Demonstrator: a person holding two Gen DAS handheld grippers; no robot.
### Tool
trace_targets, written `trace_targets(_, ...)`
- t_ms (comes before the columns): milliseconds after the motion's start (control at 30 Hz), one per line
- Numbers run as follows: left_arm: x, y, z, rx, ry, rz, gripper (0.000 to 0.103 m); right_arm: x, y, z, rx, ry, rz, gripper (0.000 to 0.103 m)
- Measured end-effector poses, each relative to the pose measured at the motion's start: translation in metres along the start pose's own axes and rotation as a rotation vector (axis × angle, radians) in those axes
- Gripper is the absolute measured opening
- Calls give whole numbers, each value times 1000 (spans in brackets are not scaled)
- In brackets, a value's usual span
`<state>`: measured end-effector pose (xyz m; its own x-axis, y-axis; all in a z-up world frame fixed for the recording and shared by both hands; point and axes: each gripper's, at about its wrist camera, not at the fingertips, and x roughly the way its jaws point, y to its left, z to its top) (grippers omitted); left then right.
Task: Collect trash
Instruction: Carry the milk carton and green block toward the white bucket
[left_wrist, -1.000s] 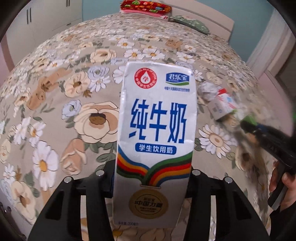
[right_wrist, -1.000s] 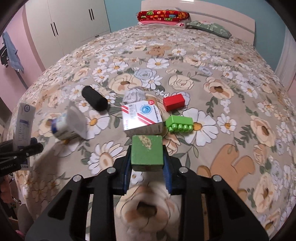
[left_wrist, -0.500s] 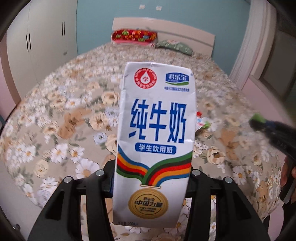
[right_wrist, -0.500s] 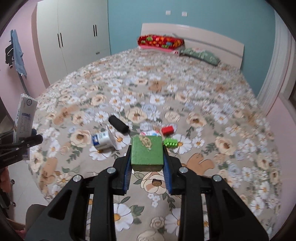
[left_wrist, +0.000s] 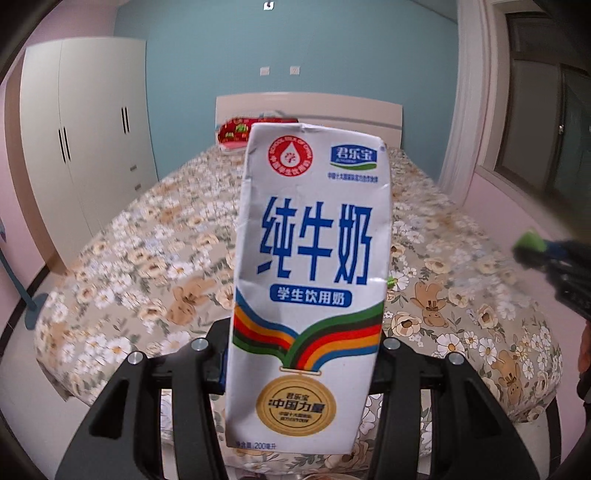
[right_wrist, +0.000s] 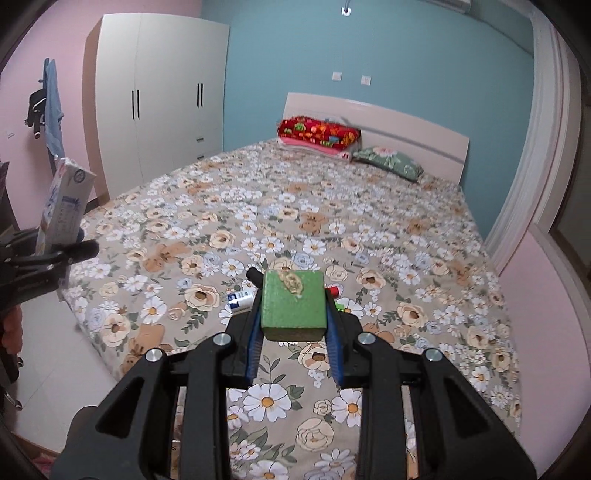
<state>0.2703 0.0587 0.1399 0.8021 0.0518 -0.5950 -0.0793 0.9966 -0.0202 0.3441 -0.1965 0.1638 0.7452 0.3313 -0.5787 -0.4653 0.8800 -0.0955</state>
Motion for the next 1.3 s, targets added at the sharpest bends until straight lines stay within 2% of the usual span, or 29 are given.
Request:
trace_targets(300, -52, 3, -15, 48, -18, -31, 50, -81, 23, -17, -21, -53, -14, 31)
trace_targets(467, -72, 2, -36, 101, -16, -43, 50, -102, 43, -39, -61, -37, -22, 31)
trace_targets(600, -76, 7, -55, 120, 16, -55, 50, -108, 58, -62, -86, -13, -8, 31)
trace_targets(867, -56, 23, -102, 123, 103, -48, 50, -96, 77, -112, -62, 60, 75, 31)
trace_targets(1300, 7, 22, -204, 166, 349, -94, 50, -18, 90, -205, 22, 277, 170, 31)
